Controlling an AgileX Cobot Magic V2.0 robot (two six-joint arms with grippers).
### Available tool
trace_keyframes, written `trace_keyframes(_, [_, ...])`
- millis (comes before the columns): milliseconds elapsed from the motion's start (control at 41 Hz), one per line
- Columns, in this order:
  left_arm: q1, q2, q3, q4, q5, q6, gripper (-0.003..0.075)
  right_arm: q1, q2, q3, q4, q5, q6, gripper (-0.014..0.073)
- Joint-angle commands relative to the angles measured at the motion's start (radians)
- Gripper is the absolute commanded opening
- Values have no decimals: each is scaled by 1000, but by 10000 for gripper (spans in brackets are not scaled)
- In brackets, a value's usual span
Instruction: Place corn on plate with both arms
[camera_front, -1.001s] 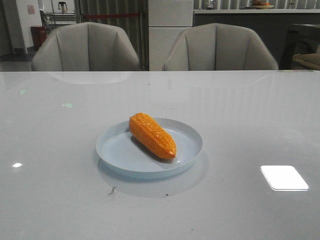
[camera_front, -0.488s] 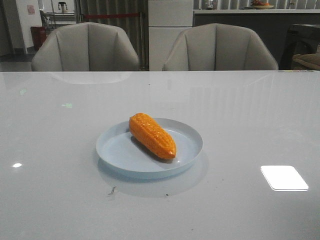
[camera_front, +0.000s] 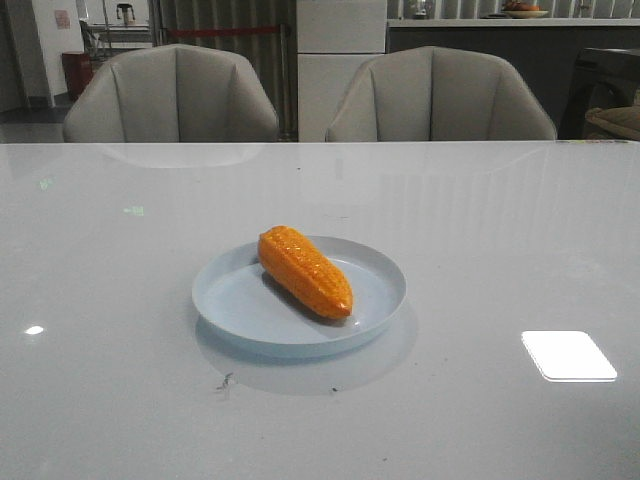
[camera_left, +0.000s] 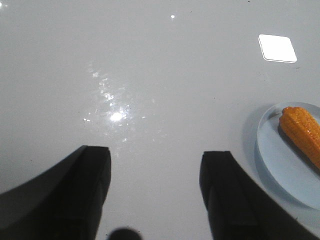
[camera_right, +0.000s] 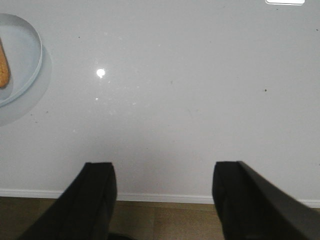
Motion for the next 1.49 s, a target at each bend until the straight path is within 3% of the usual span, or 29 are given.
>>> trace_keyframes(0, [2,-4,-27,-11,-61,-3,452,-6,0,-25,-5,-69,1,510])
trace_keyframes(342, [2,-4,-27,-11,-61,-3,452,-6,0,-25,-2,-68,1,154])
trace_keyframes(488, [2,-4,-27,-11,-61,-3,452,-6,0,-25,28,-57,1,55])
trace_keyframes(1221, [2,-4,-27,-11,-61,-3,452,-6,-50,-23,50,-70,1,52])
trace_keyframes(1319, [2,-4,-27,-11,-61,-3,452,-6,-132,-1,50,-148,1,52])
trace_keyframes(1465, [2,-4,-27,-11,-61,-3,452,-1,-301,108,50,-409,1,52])
